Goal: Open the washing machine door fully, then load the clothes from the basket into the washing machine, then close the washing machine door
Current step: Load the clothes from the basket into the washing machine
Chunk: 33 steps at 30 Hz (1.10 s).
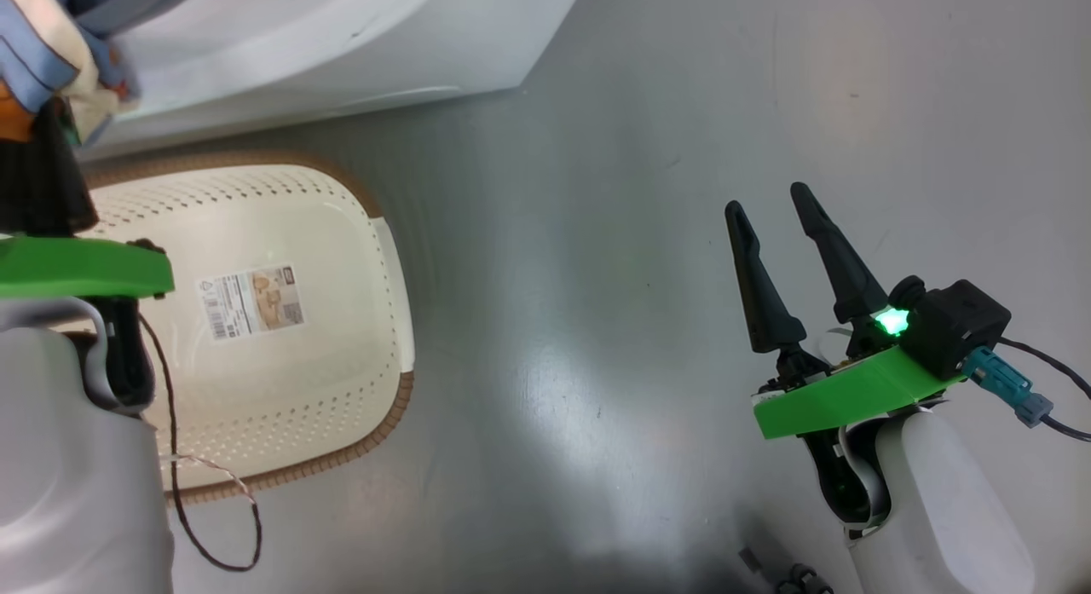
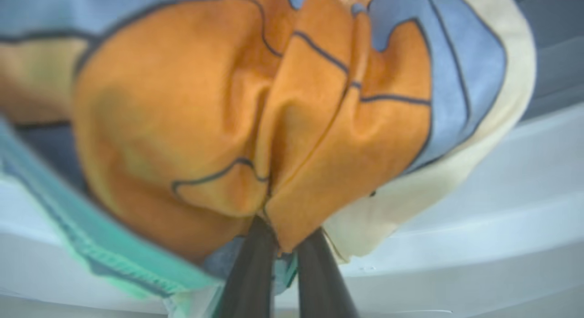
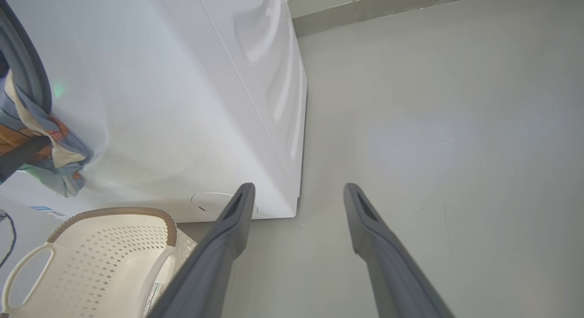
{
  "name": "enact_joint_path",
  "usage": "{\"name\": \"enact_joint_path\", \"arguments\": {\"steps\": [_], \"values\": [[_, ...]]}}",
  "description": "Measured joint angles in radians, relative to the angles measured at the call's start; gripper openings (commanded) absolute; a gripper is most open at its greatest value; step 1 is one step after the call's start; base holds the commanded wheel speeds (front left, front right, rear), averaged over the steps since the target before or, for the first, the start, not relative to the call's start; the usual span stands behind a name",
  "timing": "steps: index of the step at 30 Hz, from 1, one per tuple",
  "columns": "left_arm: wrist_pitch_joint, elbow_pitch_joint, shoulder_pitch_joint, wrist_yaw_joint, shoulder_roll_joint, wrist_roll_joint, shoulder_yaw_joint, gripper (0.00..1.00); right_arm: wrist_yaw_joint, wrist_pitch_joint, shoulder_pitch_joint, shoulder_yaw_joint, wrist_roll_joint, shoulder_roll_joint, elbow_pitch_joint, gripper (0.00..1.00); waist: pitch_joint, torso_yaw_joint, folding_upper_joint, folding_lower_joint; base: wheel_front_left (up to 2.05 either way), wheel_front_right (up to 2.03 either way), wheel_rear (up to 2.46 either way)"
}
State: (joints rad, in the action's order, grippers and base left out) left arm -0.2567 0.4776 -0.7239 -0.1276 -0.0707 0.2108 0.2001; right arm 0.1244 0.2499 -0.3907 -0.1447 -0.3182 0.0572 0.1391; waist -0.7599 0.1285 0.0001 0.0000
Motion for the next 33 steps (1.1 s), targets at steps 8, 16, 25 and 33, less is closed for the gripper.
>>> {"name": "enact_joint_path", "arguments": {"steps": [8, 16, 25, 33], "values": [[0.0, -0.066, 0.089, 0.0, 0.014, -0.018, -0.001, 0.0, 0.0, 0.0, 0.0, -0.002, -0.003, 0.0, 0.016, 1.0, 0.051, -0.013, 0.0, 0.0, 0.0, 0.0, 0.0], [0.0, -0.199, 0.152, 0.0, 0.026, -0.069, 0.001, 0.0, 0.0, 0.0, 0.001, -0.005, -0.009, 0.0, 0.028, 1.0, 0.104, -0.034, 0.0, 0.0, 0.0, 0.0, 0.0], [0.0, -0.209, 0.045, 0.0, -0.043, -0.115, -0.048, 0.0, 0.0, 0.0, 0.002, -0.014, -0.027, 0.0, 0.033, 1.0, 0.135, -0.036, 0.0, 0.0, 0.0, 0.0, 0.0], [0.015, -0.067, -0.168, 0.0, -0.121, -0.134, -0.106, 0.0, 0.0, 0.0, 0.003, -0.014, -0.045, 0.0, 0.028, 1.0, 0.111, -0.017, 0.0, 0.0, 0.0, 0.0, 0.0]]}}
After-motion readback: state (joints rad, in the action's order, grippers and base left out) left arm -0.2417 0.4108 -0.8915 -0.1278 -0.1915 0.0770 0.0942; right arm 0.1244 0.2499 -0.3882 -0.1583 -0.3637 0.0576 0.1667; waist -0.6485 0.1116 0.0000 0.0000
